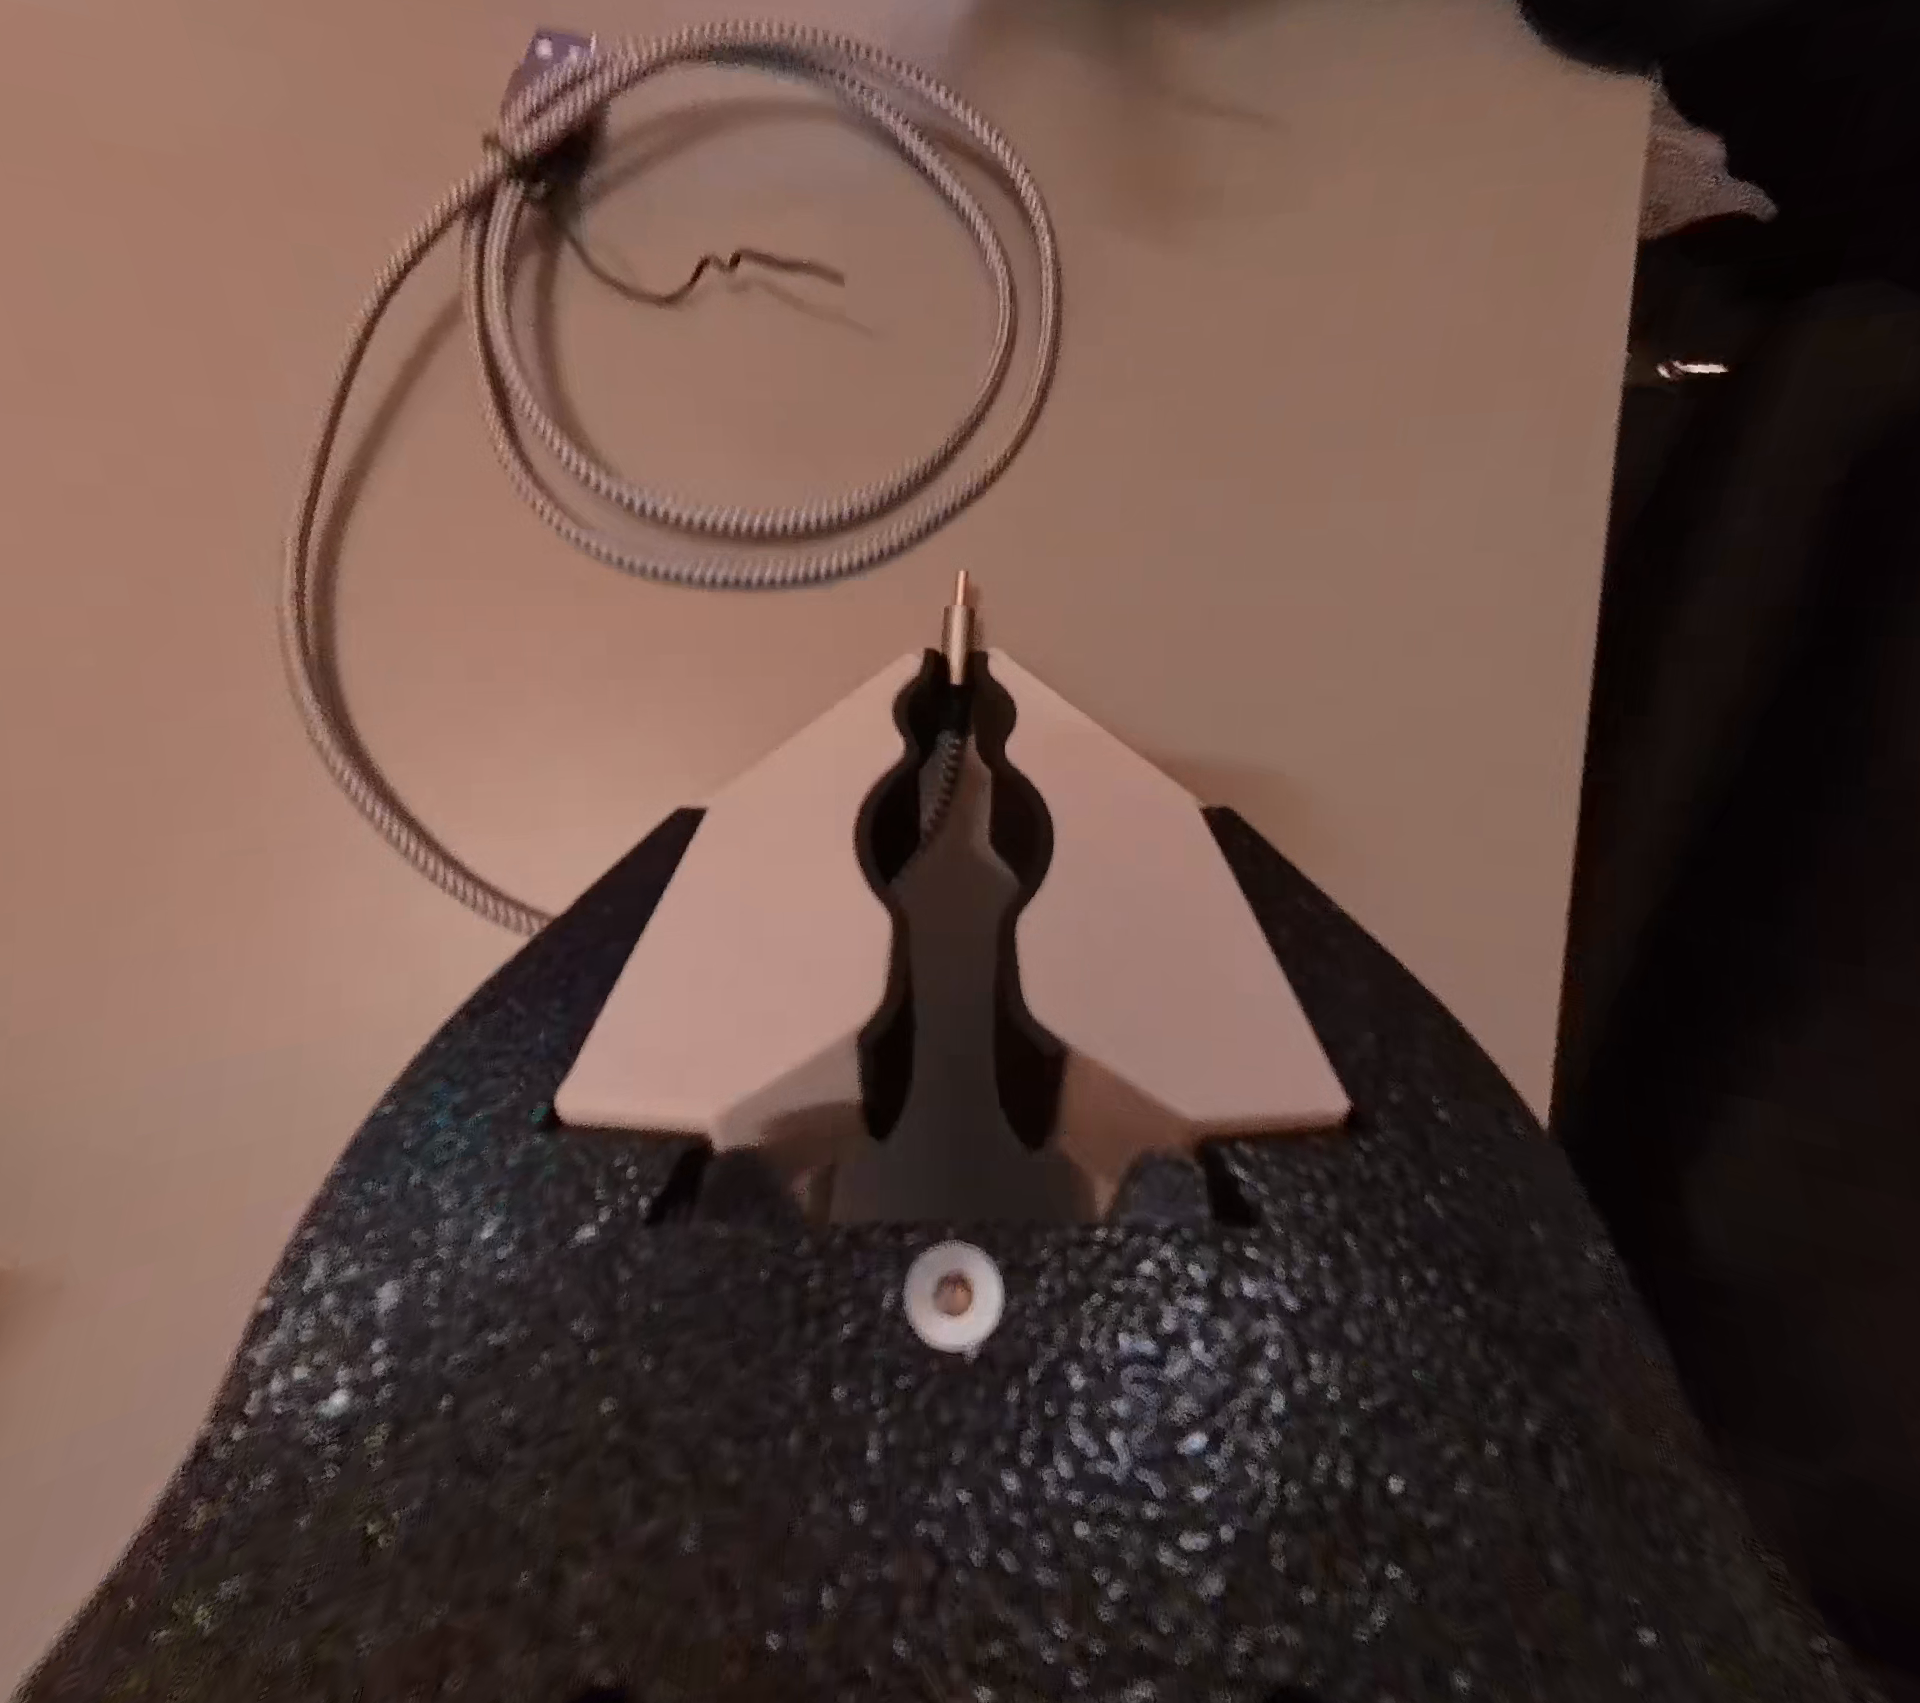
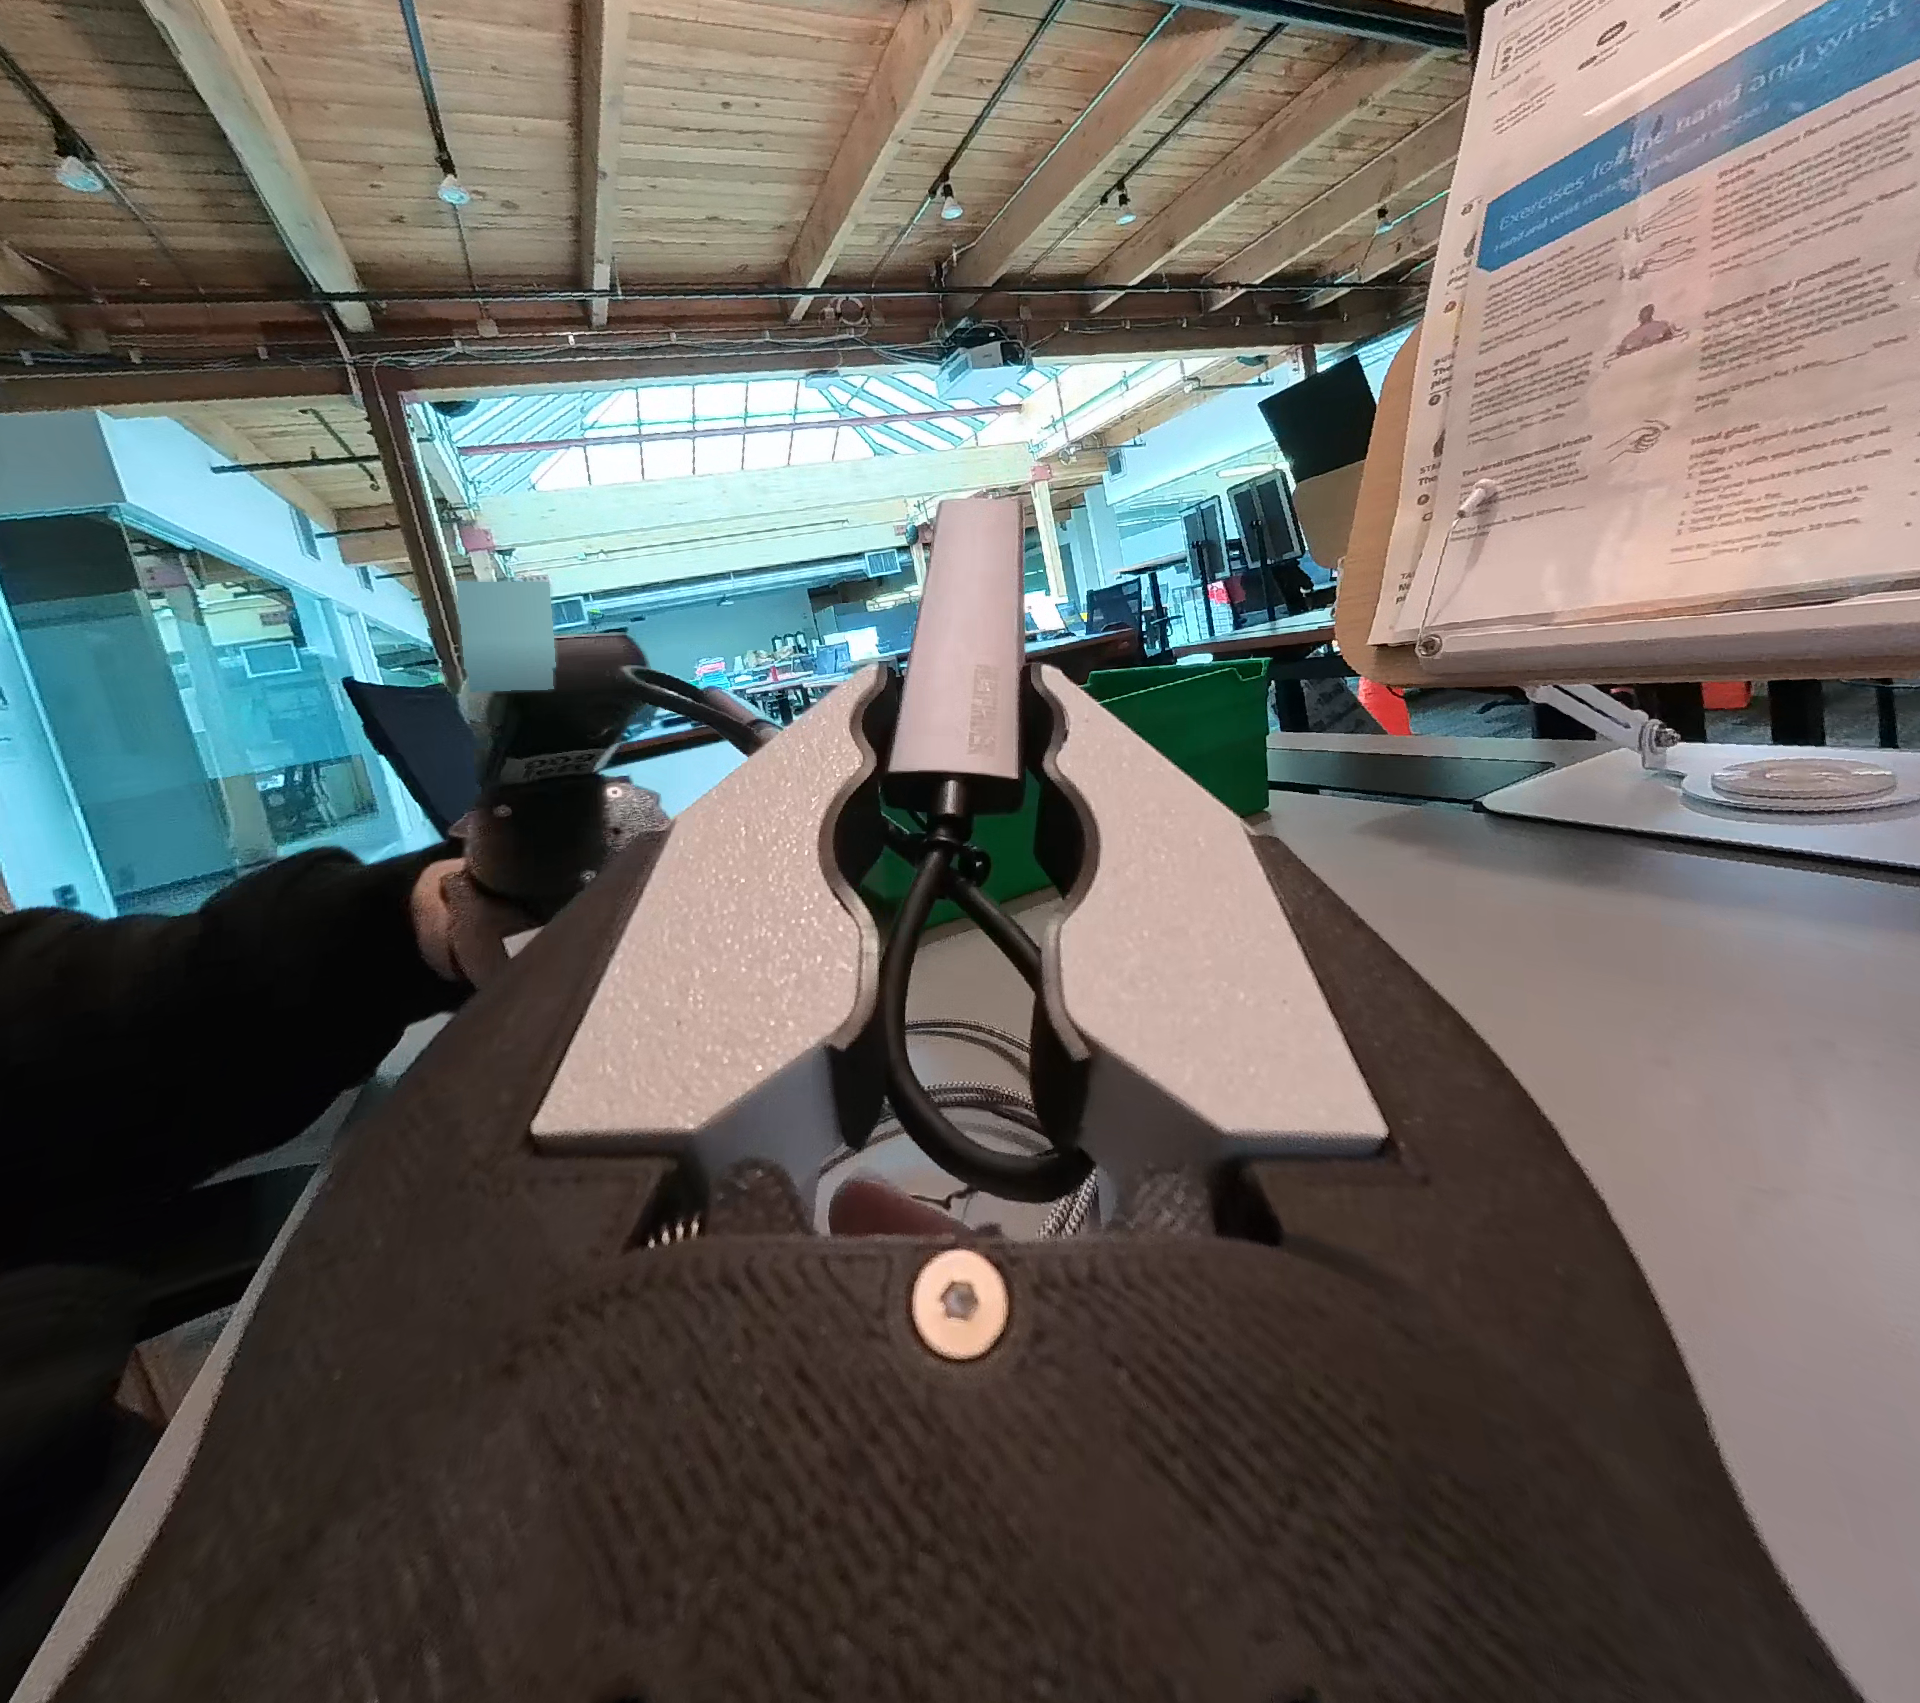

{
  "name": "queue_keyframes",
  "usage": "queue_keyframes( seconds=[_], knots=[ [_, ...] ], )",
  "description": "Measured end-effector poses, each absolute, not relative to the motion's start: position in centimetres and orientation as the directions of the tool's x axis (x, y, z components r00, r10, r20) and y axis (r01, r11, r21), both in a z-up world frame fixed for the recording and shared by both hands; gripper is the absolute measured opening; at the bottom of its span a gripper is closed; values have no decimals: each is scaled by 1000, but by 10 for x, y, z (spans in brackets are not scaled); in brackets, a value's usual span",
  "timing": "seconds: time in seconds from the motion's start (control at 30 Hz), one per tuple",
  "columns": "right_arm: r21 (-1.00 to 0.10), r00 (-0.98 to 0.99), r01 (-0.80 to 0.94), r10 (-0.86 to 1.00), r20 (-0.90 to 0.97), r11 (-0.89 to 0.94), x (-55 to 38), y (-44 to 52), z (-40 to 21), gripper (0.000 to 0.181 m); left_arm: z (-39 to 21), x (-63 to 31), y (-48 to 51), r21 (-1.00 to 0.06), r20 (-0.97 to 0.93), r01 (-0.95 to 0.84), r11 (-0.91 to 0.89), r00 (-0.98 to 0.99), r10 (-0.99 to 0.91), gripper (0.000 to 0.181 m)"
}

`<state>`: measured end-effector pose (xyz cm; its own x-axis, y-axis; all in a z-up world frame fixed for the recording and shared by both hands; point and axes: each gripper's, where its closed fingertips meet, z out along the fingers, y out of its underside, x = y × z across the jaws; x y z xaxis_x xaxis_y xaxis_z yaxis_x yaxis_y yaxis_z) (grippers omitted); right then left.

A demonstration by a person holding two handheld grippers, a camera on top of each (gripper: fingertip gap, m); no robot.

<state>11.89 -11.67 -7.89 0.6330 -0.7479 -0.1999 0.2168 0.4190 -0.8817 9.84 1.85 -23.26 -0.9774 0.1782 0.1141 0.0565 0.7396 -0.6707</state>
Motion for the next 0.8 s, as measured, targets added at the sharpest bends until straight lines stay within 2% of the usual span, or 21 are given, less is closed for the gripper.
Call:
queue_keyframes(
  seconds=[0.03, 0.1, 0.17, 0.3, 0.37, 0.47, 0.67, 0.73, 0.8],
  knots=[
    [-884, 632, 214, -749, -200, 417, 119, -116, -79, 23, -232, 95, 12, -676, 81, 76, 733, -981, 176, 3],
    [-886, 632, 208, -748, -202, 415, 119, -116, -80, 23, -230, 91, 2, -681, -27, 180, 710, -975, 222, 3],
    [-890, 630, 195, -748, -209, 413, 120, -115, -82, 23, -225, 90, -4, -670, -173, 326, 666, -942, 288, 16],
    [-886, 652, 168, -723, -229, 432, 120, -112, -82, 23, -216, 100, 2, -567, -380, 513, 645, -857, 348, 18],
    [-887, 660, 160, -716, -230, 433, 119, -110, -83, 23, -223, 99, 11, -532, -336, 502, 682, -864, 375, 22],
    [-889, 673, 149, -703, -229, 432, 119, -107, -83, 23, -230, 89, 12, -569, -247, 450, 688, -892, 380, 25],
    [-892, 674, 131, -698, -240, 433, 120, -106, -86, 23, -234, 86, 3, -627, -206, 361, 690, -931, 300, 3],
    [-892, 677, 117, -693, -250, 436, 120, -105, -86, 23, -233, 90, 2, -612, -269, 403, 680, -915, 300, 3],
    [-895, 679, 109, -690, -250, 432, 120, -103, -87, 23, -227, 116, 3, -505, -504, 521, 688, -825, 255, 3]
  ],
)
